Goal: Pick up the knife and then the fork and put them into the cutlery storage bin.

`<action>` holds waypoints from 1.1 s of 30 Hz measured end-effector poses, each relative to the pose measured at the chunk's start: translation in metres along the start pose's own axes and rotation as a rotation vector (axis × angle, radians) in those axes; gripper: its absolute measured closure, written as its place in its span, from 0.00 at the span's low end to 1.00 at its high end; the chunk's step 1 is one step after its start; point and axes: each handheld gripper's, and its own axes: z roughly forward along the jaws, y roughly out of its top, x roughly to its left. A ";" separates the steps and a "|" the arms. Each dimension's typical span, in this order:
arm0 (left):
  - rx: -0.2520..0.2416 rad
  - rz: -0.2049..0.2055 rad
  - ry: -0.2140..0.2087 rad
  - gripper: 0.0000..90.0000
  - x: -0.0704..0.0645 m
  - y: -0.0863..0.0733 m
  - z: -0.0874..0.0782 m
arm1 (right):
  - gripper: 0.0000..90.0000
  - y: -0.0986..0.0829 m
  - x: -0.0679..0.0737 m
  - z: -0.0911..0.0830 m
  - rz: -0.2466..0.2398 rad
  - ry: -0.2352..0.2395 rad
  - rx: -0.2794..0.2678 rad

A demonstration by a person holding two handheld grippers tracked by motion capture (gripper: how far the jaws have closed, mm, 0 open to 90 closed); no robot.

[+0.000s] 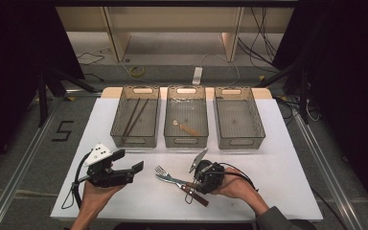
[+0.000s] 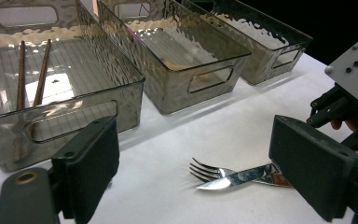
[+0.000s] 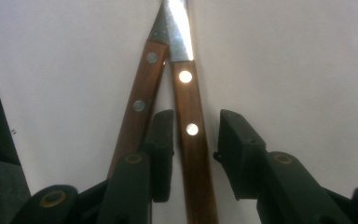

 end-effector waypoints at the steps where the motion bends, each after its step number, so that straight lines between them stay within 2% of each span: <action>1: 0.000 0.001 0.000 0.17 0.000 0.000 0.000 | 0.75 0.000 0.001 0.002 0.000 -0.008 -0.010; 8: 0.001 0.002 0.000 0.17 0.000 0.000 0.000 | 0.81 0.000 0.003 0.005 -0.023 -0.023 0.004; 9: 0.001 0.002 0.001 0.17 0.000 0.000 0.000 | 0.81 0.001 0.003 0.004 -0.027 -0.012 0.019; 12: 0.002 0.004 0.002 0.17 -0.001 0.000 0.000 | 0.82 0.001 0.000 0.006 -0.034 -0.006 0.005; 15: 0.001 0.004 0.001 0.17 -0.001 0.000 0.001 | 0.83 0.004 0.004 0.004 -0.051 -0.020 0.038; 18: 0.002 0.006 0.001 0.17 -0.001 0.000 0.001 | 0.84 0.004 0.006 0.005 -0.050 -0.025 0.029; 19: 0.003 0.006 0.000 0.17 -0.001 0.000 0.001 | 0.84 0.004 0.005 0.005 -0.075 -0.024 0.034; 20: 0.003 0.007 0.001 0.17 -0.001 0.000 0.001 | 0.85 0.005 0.007 0.005 -0.066 -0.027 0.030; 26: 0.001 0.007 -0.001 0.17 -0.001 0.000 0.000 | 0.85 0.003 0.002 0.003 -0.087 0.005 0.033; 27: 0.001 0.006 -0.001 0.17 -0.001 0.000 0.000 | 0.85 0.002 0.002 0.004 -0.077 0.009 0.006; 29: 0.000 0.005 -0.001 0.17 -0.001 0.000 0.000 | 0.85 0.001 -0.001 0.000 -0.068 0.033 0.007; 30: 0.000 0.005 -0.001 0.17 -0.001 0.000 0.000 | 0.85 0.000 -0.003 -0.001 -0.070 0.027 -0.025; 33: 0.000 0.005 -0.001 0.17 -0.001 0.000 0.000 | 0.85 -0.002 -0.007 -0.009 -0.032 0.031 -0.038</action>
